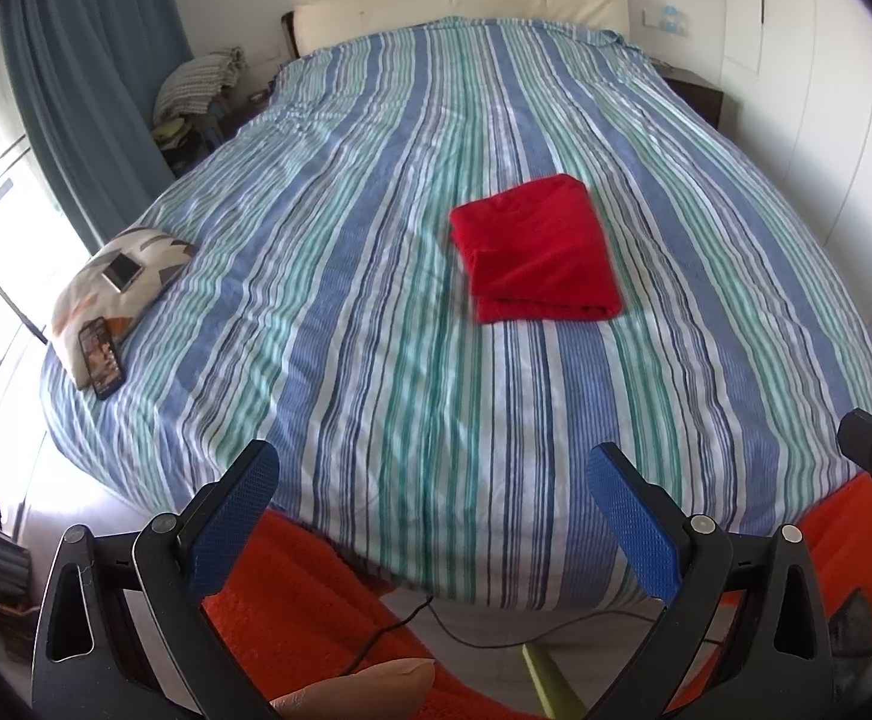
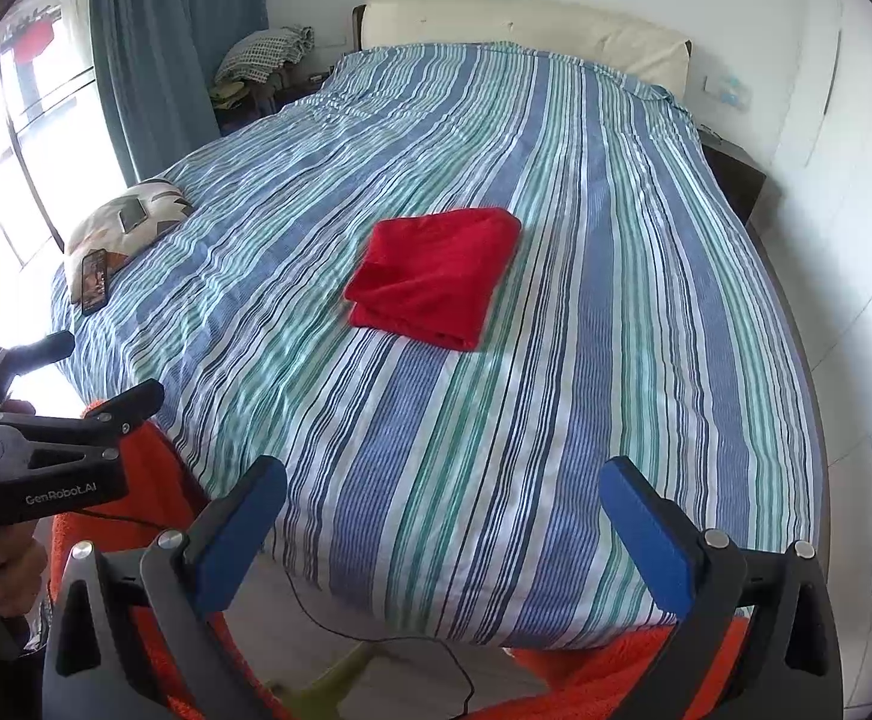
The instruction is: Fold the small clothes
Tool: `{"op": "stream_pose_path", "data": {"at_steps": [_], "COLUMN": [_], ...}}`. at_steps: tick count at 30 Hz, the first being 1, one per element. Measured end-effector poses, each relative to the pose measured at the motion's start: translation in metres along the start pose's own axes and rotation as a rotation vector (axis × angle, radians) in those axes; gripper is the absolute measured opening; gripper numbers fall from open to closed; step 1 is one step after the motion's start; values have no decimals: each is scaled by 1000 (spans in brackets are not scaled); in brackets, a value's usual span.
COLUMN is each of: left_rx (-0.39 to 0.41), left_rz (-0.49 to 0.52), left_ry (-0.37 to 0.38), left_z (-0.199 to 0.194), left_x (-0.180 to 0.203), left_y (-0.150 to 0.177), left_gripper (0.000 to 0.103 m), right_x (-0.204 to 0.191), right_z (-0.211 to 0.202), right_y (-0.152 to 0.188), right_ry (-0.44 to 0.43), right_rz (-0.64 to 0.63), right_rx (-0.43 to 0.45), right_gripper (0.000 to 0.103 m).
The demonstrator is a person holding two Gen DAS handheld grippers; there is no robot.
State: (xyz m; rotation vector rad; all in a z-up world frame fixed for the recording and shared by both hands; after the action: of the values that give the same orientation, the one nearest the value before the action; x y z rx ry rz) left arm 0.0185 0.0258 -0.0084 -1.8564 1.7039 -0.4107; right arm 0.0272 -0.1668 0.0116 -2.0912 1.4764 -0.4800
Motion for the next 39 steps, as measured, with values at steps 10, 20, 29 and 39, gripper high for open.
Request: {"op": "stream_pose_path", "data": {"at_steps": [10,20,29,39], "left_rx": [-12,-20,-14,-14], "left_rz": [-6,-13,-16,-13], "left_ry": [19,39,58,61], "left_z": [0,0,-3,-4], "left_x": [1,2,4,6], "left_y": [-1,-1,-2,-1], "left_gripper": [103,103,103,103], "right_x": [1,-1,-2,-3], "right_z": [0,0,-4,-4], "right_y": [0,-2,-2,-2], "right_ry": [-2,-12,-17,-20], "right_rz": [7,11,9,9], "right_rx": [0,5,13,13], "right_gripper": [103,103,103,103]}}
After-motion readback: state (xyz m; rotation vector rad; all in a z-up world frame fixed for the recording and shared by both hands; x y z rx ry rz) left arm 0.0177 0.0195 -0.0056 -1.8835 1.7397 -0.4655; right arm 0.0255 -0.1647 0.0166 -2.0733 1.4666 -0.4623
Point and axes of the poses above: each gripper's, at about its wrist camera, not at the fingertips, and z roughly the way its jaws point, x to its right, y to its underside, the point moved 7 cm from there along z, roughly the way its jaws point
